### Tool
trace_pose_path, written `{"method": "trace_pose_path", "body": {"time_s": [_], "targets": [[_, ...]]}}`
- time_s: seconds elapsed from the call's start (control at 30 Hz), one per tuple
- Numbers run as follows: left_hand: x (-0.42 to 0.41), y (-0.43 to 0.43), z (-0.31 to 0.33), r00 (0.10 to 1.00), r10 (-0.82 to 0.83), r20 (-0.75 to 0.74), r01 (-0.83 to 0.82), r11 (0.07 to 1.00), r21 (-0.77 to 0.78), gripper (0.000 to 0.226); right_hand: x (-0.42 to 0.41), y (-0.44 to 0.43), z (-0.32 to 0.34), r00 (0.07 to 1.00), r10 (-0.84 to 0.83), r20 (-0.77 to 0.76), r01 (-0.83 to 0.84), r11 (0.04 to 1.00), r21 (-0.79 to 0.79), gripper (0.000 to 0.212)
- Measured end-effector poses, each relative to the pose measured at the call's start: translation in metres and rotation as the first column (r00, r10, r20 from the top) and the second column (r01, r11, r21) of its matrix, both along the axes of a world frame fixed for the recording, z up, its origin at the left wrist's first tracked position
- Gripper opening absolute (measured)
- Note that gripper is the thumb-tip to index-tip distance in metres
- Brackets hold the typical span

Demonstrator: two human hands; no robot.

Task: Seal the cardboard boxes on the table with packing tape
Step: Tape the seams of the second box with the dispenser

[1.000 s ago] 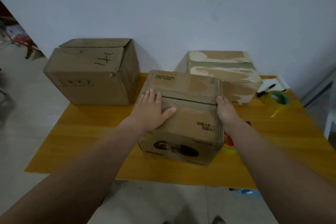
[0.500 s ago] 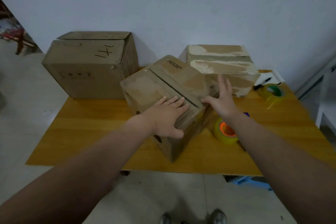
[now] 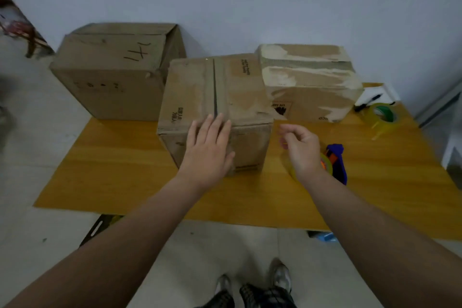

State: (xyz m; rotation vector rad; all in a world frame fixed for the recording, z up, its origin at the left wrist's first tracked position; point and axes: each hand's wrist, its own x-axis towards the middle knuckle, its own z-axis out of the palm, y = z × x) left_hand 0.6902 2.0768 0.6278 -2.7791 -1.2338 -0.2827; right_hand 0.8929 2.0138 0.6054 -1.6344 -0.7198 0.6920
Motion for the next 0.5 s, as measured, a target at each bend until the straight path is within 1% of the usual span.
{"method": "trace_pose_path", "body": {"time_s": [0.07, 0.13, 0.17, 0.23, 0.3, 0.33, 0.37, 0.43, 0.5], "targets": [[0.018, -0.015, -0.007, 0.997, -0.074, -0.015, 0.074, 0.997, 0.031, 0.067, 0.019, -0.009, -0.016, 0.978, 0.039, 0.207, 0.005, 0.978, -0.206, 0.024], [0.033, -0.023, -0.014, 0.999, -0.037, -0.032, 0.039, 0.998, 0.058, 0.073, 0.043, -0.018, -0.032, 0.904, 0.104, 0.414, 0.099, 0.893, -0.44, 0.035], [0.039, -0.023, -0.017, 0.999, -0.015, -0.038, 0.017, 0.997, 0.074, 0.076, 0.055, -0.024, -0.039, 0.877, 0.115, 0.466, 0.166, 0.839, -0.519, 0.042], [0.047, -0.019, -0.023, 0.999, 0.002, -0.051, 0.004, 0.993, 0.12, 0.081, 0.078, -0.034, -0.048, 0.879, 0.113, 0.463, 0.243, 0.73, -0.639, 0.049], [0.053, -0.017, -0.027, 0.998, 0.017, -0.055, -0.009, 0.989, 0.151, 0.082, 0.095, -0.039, -0.055, 0.907, 0.162, 0.388, 0.205, 0.635, -0.745, 0.051], [0.055, -0.017, -0.03, 0.998, 0.028, -0.052, -0.02, 0.987, 0.157, 0.08, 0.1, -0.039, -0.06, 0.914, 0.202, 0.352, 0.166, 0.605, -0.779, 0.051], [0.057, -0.017, -0.032, 0.998, 0.039, -0.047, -0.031, 0.985, 0.167, 0.078, 0.103, -0.038, -0.064, 0.919, 0.228, 0.322, 0.131, 0.594, -0.794, 0.053], [0.059, -0.018, -0.037, 0.997, 0.061, -0.045, -0.052, 0.981, 0.187, 0.074, 0.106, -0.034, -0.069, 0.938, 0.216, 0.272, 0.086, 0.615, -0.784, 0.056], [0.06, -0.018, -0.04, 0.996, 0.08, -0.033, -0.071, 0.972, 0.222, 0.07, 0.111, -0.029, -0.072, 0.942, 0.165, 0.293, 0.116, 0.659, -0.743, 0.061]]}}
